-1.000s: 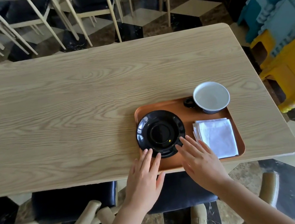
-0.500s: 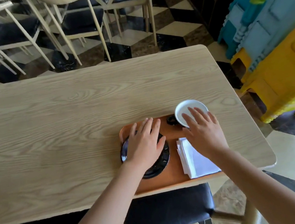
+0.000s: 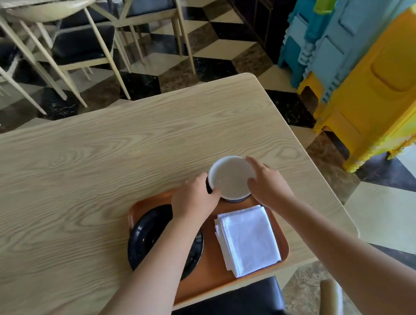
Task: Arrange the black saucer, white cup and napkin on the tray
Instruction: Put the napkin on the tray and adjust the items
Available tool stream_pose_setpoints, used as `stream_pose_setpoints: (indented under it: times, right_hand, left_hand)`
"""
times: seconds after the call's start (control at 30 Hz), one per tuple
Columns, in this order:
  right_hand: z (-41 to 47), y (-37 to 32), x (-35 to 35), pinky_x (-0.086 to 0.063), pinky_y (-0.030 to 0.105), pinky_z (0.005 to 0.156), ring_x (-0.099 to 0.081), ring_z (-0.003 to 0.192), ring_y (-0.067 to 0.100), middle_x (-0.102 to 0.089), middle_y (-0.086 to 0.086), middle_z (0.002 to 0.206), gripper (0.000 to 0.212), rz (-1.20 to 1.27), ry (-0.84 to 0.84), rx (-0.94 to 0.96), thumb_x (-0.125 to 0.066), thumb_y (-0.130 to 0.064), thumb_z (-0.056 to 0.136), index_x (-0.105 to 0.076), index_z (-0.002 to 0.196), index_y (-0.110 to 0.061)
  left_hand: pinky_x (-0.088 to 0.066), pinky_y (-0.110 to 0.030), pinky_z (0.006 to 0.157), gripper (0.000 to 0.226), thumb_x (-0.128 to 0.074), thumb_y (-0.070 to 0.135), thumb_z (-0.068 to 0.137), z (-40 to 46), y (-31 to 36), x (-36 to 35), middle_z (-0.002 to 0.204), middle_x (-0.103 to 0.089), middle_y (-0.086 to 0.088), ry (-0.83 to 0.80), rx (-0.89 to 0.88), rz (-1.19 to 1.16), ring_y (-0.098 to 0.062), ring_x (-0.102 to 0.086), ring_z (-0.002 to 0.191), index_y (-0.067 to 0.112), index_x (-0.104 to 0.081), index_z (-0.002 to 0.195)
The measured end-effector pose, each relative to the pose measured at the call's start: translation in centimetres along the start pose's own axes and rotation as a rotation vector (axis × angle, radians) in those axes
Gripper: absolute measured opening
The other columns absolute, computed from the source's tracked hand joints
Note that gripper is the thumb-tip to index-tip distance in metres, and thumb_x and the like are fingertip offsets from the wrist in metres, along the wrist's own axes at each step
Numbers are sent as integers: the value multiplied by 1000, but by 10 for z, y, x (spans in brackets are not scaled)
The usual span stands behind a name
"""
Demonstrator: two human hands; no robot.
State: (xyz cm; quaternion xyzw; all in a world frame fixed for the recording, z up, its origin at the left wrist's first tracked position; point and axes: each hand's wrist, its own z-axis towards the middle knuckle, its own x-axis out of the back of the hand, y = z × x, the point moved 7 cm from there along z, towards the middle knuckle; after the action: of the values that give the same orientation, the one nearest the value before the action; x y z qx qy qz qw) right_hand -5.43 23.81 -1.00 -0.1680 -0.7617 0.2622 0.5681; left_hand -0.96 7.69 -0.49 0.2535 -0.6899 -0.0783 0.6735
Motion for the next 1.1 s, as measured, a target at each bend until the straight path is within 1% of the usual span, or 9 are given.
stream_pose_setpoints:
  times: [0.1,0.23,0.37,0.47,0.53,0.77,0.87,0.97,1.1]
  right_hand:
    - [1,4,1,-48,36,85,-56,106,37,-55,18,128,60,113,-8,-47,-41,-2,80,-37,136,-22]
    - [0,8,1,-53,50,87,-56,108,35,-56,16,127,61,259,-28,-90,-37,1,77,-45,131,-25]
    - [0,4,-5,-56,48,82,-60,99,32,-58,13,118,62,308,-48,-97,-37,2,75,-48,129,-27]
    - [-2,1,-14,-58,19,66,-61,87,24,-60,9,113,63,317,-69,-93,-37,1,75,-48,129,-28]
    - [-5,-1,-18,-45,3,47,-53,88,17,-60,6,114,62,295,-77,-70,-38,0,76,-48,130,-28]
    - [-17,-4,-13,-53,32,78,-59,98,20,-63,6,119,51,298,-77,-14,-43,-2,82,-47,128,-25]
    - [-36,1,1,-44,22,73,-58,92,12,-63,1,117,41,257,9,65,-49,-8,87,-50,125,-23]
    - [-69,10,12,-49,28,75,-62,93,21,-63,5,118,34,64,144,224,-56,-9,86,-56,120,-15]
    - [-105,24,-9,-51,44,90,-50,124,31,-54,14,134,49,-319,92,458,-69,-15,79,-55,125,-10]
  left_hand:
    - [-47,-31,65,23,-61,35,78,0,-8,-3,94,-70,0,-44,93,-163,-24,-63,85,20,-64,95]
    - [-38,-23,81,34,-66,26,81,0,-20,-4,118,-66,-3,-87,169,-383,-18,-58,110,11,-64,111]
    - [-37,-21,85,30,-66,22,83,-6,-32,-3,117,-67,-3,-114,167,-447,-15,-58,111,11,-66,111]
    - [-37,-20,83,30,-67,22,82,-14,-42,2,115,-68,-2,-85,177,-444,-12,-59,106,11,-66,110]
    - [-37,-20,83,32,-67,23,83,-18,-46,3,116,-68,-2,-83,177,-441,-11,-58,106,12,-65,112]
    - [-38,-23,90,37,-60,27,87,-27,-41,7,124,-62,-2,-85,140,-360,-17,-54,116,13,-58,122]
    - [-42,-29,93,37,-58,25,88,-48,-35,26,120,-61,-6,150,63,-272,-20,-54,112,12,-54,123]
    - [-45,-28,85,27,-50,25,88,-87,-13,31,103,-65,-6,327,-152,-221,-21,-58,96,12,-59,110]
    - [-54,-34,81,32,-50,23,85,-131,27,-27,108,-66,-10,119,-467,22,-25,-62,100,12,-61,113]
